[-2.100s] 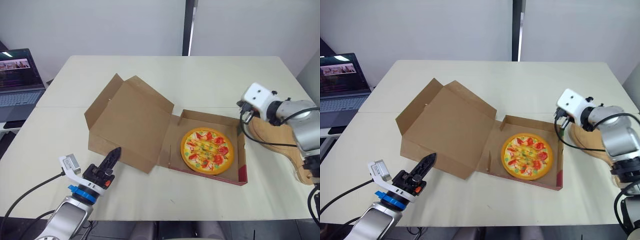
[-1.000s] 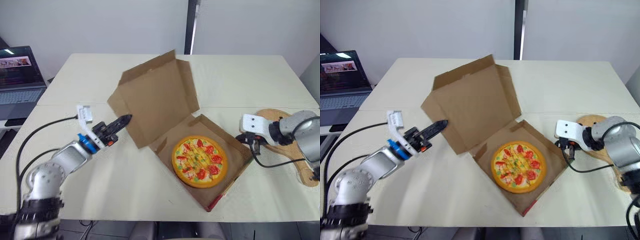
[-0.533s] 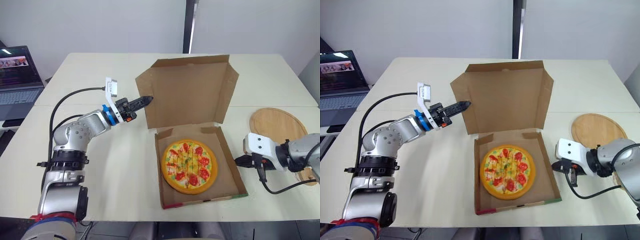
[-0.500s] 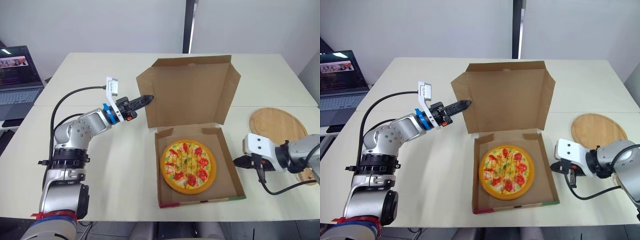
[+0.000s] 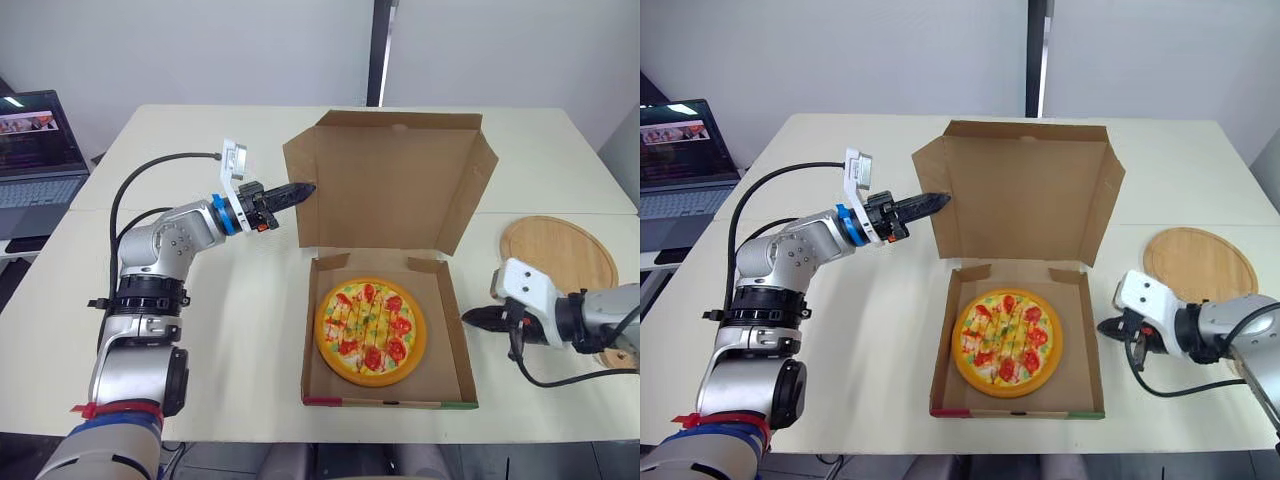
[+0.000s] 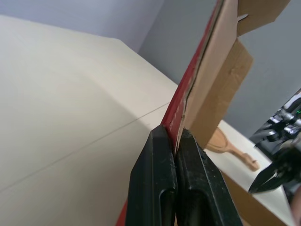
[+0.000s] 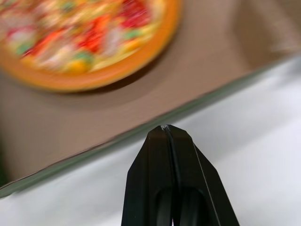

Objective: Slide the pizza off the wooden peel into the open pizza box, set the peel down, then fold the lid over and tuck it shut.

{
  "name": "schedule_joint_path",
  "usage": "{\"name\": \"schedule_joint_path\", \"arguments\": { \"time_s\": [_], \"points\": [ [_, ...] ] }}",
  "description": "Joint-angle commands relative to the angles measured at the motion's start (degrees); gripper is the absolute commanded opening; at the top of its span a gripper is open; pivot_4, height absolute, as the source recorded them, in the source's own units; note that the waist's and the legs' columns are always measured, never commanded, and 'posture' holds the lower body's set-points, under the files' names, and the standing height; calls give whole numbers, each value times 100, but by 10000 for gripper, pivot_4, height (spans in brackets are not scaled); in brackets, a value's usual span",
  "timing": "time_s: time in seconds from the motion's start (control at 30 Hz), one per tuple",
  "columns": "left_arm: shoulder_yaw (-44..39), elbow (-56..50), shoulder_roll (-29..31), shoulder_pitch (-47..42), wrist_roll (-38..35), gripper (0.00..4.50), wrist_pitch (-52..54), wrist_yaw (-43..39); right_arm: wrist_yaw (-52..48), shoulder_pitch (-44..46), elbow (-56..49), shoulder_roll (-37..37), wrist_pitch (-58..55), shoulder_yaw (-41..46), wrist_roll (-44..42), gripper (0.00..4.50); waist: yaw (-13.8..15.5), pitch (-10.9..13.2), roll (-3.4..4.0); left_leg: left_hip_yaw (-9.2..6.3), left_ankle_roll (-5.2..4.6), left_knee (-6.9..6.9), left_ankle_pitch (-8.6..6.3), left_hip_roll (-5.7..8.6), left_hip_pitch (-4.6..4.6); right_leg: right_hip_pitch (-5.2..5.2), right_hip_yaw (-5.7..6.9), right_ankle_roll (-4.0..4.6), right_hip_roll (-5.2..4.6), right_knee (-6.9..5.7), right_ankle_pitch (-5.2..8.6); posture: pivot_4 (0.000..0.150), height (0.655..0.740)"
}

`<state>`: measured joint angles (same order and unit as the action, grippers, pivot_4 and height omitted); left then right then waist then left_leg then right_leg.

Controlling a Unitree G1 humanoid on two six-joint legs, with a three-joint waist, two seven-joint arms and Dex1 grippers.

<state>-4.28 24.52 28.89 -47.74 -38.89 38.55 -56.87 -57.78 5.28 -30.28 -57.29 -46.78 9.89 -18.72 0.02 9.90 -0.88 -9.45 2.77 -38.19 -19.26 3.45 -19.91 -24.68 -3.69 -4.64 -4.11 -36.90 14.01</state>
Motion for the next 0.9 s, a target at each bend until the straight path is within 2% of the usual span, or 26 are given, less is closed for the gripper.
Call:
{"name": "schedule_joint_path", "arguments": {
  "time_s": [0.03,0.23,0.5,0.8,0.9],
  "points": [
    [-98,-534,-53,117,230,0,-512,28,498,220,125,330,50,834,-225,9899,-4,0,-2,-1,0,0,0,-1,0,0,0,0,0,0,0,1500,7341],
    [-126,-1089,-78,414,490,0,-883,182,1559,976,162,1203,-418,1318,-629,31115,-9,0,-1,3,0,0,0,-3,1,-5,-4,4,1,-7,-3,1500,7341],
    [-132,-1507,-166,492,746,0,-1171,506,2484,1475,44,1796,-743,1028,-874,31115,-14,0,-1,7,0,0,1,-2,-5,-17,-7,6,0,-10,-5,1500,7341],
    [-11,-1655,-197,586,910,0,-1281,455,2859,1888,453,2146,-541,584,-806,31115,-36,-1,0,17,0,-1,1,-4,-17,-44,-5,14,0,-21,-11,1500,7341],
    [16,-1650,-225,582,964,0,-1335,465,2904,1985,550,2173,-453,498,-773,25652,-46,-1,0,17,0,-2,1,-4,-17,-44,-5,14,0,-20,-12,1500,7341]
  ]
}}
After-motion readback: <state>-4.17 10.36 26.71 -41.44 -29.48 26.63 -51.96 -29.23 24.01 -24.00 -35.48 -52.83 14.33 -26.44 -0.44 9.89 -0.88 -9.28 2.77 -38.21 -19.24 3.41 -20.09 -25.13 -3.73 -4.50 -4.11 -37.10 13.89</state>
